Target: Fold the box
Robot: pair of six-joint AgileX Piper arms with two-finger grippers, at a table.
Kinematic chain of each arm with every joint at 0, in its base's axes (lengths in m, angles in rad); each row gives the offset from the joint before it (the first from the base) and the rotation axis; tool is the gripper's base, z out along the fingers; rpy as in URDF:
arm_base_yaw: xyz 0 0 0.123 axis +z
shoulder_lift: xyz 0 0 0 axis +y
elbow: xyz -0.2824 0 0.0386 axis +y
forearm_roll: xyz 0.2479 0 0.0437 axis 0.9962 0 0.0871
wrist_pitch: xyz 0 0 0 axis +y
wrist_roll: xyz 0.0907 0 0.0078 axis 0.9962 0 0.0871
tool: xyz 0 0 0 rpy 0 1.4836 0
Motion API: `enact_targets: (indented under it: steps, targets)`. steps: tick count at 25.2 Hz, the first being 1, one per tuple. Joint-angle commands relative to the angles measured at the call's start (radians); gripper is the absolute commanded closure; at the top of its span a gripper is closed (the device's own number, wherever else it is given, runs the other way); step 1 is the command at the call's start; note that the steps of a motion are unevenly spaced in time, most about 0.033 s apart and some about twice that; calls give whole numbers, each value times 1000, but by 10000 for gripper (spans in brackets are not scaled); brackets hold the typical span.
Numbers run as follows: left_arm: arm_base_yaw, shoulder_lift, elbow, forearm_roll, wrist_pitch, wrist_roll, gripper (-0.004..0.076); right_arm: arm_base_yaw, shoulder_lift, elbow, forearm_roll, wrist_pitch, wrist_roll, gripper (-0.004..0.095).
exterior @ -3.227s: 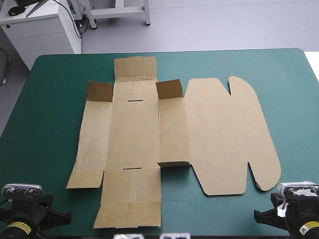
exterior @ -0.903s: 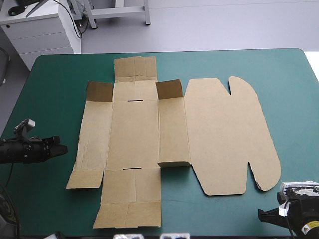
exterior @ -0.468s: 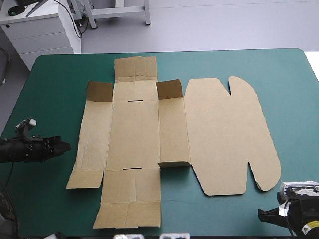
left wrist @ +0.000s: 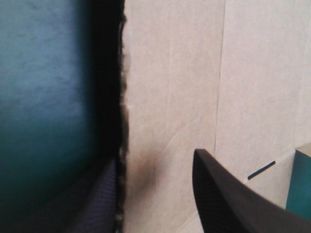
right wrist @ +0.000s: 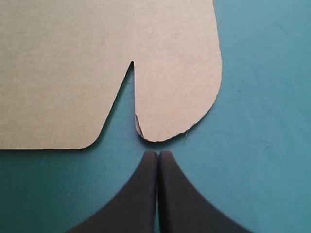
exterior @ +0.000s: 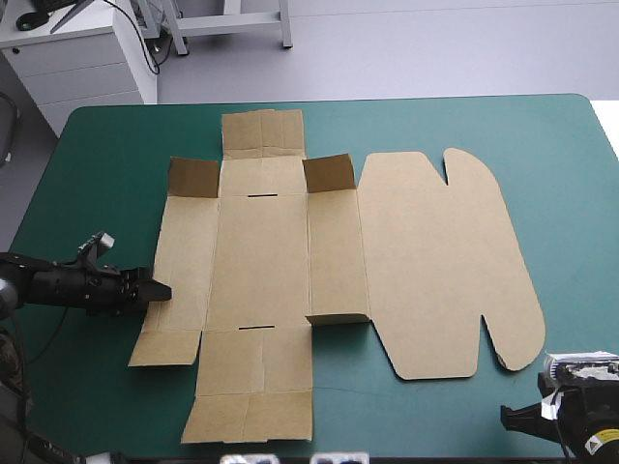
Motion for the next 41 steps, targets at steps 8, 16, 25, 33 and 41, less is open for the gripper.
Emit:
enact_targets:
  steps: [8, 16, 25, 33, 41]
  targets:
    - [-30, 33, -13, -14, 10, 20, 727, 1, 14, -25, 8, -57, 7, 922]
    - [-30, 33, -13, -4, 6, 25, 731, 1, 14, -25, 8, -57, 7, 922]
    - [-30, 33, -13, 23, 21, 25, 731, 1, 14, -25, 8, -57, 7, 922]
    - [-30, 33, -13, 27, 5, 25, 722, 1, 14, -25, 8, -57, 7, 922]
    - [-30, 33, -13, 23, -6, 67, 365, 1, 14, -25, 8, -57, 7, 922]
